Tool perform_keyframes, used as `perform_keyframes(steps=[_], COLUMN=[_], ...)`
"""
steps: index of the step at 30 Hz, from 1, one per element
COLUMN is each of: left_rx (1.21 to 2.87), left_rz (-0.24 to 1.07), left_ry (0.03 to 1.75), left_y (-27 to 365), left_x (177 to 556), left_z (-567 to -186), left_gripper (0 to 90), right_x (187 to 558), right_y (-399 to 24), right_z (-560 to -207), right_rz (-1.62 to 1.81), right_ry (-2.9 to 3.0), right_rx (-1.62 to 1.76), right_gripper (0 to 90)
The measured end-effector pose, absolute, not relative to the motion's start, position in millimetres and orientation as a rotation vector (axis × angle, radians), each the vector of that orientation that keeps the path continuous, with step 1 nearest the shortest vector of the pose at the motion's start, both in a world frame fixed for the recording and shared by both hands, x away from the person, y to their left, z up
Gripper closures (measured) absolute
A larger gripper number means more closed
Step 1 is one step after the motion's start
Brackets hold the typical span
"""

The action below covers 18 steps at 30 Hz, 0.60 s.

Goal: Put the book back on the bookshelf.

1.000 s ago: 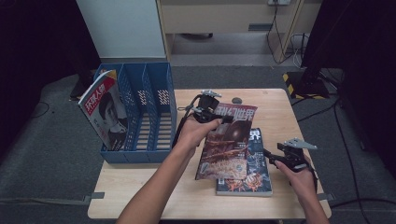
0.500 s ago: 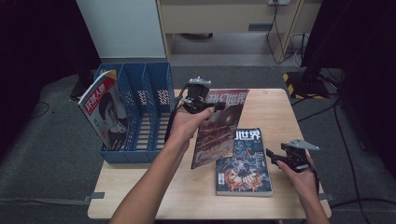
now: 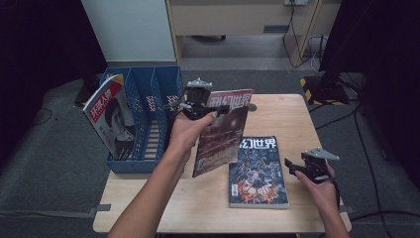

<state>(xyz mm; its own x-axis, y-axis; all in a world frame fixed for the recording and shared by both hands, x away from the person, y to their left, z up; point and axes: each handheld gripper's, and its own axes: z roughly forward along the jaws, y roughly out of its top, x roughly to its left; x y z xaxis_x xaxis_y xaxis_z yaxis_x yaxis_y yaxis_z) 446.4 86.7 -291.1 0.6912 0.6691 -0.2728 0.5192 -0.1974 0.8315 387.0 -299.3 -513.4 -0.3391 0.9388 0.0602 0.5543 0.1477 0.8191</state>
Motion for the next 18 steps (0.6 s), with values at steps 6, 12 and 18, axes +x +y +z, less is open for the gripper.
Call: perform_keyframes(steps=[6,12,18], left_rx=[1.843,1.822,1.819], left_rz=[0.197,0.207,0.213], left_ry=[0.933,0.937,0.942], left_y=[97.4,108.4,113.7], left_x=[441.1,439.2,437.8], left_z=[-284.2,-279.1,-277.6], left_gripper=[83.6,83.6,83.5], right_x=[388.4,389.1,390.2], right_y=[-298.8,-302.5,-304.7], right_z=[-515.6,-518.8,-522.3], right_rz=[1.045,0.998,0.953], right_ry=[1.956,1.937,1.945], right_rx=[1.432,1.458,1.471], right_gripper=[23.5,21.4,20.9])
